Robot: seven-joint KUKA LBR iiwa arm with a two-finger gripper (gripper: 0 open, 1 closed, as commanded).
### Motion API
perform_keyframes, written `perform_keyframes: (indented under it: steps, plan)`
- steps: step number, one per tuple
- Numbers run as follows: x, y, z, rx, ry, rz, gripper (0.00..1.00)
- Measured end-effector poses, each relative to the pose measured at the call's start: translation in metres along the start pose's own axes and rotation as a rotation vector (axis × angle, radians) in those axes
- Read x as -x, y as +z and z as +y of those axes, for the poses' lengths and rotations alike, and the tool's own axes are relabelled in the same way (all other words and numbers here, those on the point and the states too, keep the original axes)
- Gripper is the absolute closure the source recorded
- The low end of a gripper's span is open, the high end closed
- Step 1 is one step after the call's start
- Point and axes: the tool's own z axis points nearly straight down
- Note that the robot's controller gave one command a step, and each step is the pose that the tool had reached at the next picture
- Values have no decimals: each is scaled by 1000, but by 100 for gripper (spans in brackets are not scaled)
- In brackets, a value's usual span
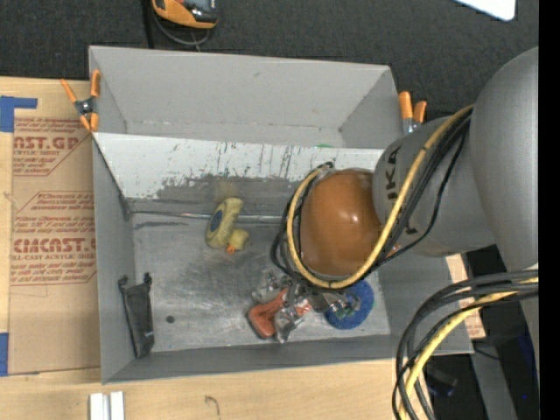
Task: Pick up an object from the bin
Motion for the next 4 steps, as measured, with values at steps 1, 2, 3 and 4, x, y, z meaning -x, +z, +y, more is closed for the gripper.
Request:
perform_keyframes:
  steps: [1, 2, 3, 4]
  plan:
    - [0, 0, 0, 0, 0, 0, 100]
    - [0, 0, 0, 0, -2, 0, 100]
    - [-1, -4, 1, 1, -14, 7, 100]
    - [10, -6, -3, -1, -146, 2, 100]
